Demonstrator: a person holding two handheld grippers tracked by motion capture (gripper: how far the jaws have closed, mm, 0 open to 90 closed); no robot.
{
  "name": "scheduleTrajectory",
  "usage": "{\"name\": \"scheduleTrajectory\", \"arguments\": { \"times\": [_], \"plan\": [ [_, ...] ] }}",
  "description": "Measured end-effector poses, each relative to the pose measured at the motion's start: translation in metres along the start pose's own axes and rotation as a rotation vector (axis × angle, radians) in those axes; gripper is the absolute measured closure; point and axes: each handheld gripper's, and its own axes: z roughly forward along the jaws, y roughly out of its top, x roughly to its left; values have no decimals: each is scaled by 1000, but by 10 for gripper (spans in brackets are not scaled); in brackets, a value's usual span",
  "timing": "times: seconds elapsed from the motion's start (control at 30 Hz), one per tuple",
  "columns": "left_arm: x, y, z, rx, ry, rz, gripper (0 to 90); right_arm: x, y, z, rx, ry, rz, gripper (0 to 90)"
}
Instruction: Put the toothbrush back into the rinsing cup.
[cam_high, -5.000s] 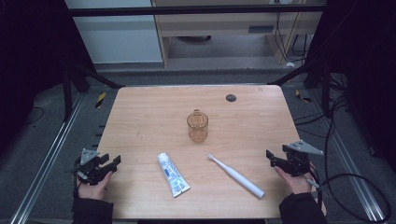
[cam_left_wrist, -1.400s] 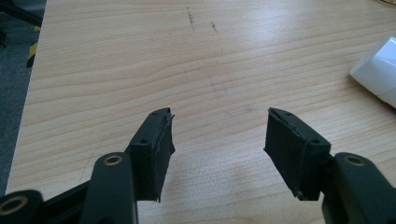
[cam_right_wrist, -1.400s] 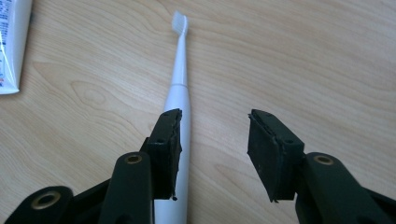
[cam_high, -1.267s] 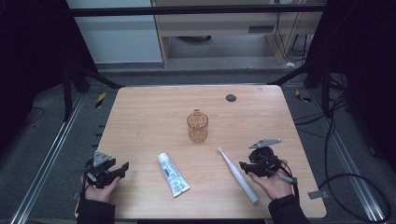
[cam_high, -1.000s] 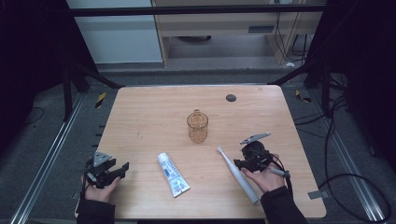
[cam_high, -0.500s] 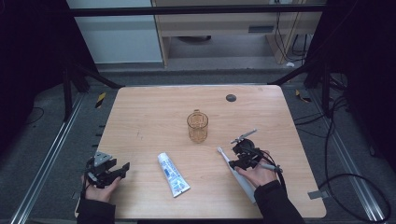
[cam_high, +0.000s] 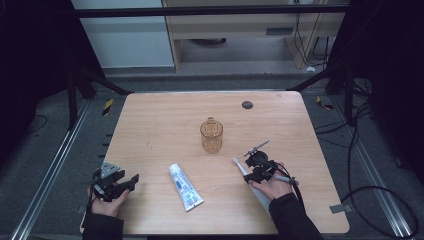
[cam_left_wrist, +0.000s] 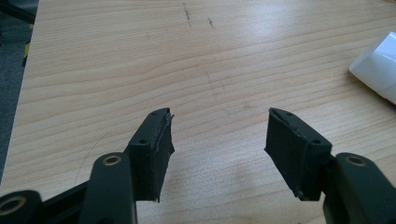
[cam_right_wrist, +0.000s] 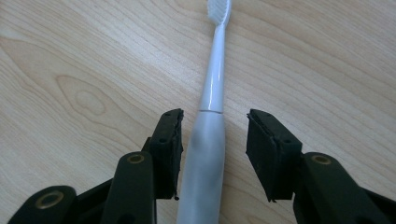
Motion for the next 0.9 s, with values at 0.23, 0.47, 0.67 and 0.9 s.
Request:
{"name": "scheduleTrajectory", "arguments": {
  "times": [0.23, 0.47, 0.67, 0.9],
  "plan": [
    [0, 0, 0, -1, -1, -1, 399, 1, -2, 9, 27, -1, -3, 566],
    [0, 0, 1, 2, -2, 1, 399, 2, -4, 16, 53, 1, -1, 583],
    [0, 0, 1, 0, -3, -4, 399, 3, -5, 21, 72, -7, -3, 611],
    [0, 0, 1, 4, -3, -4, 399, 3, -5, 21, 72, -12, -8, 652]
  ]
}}
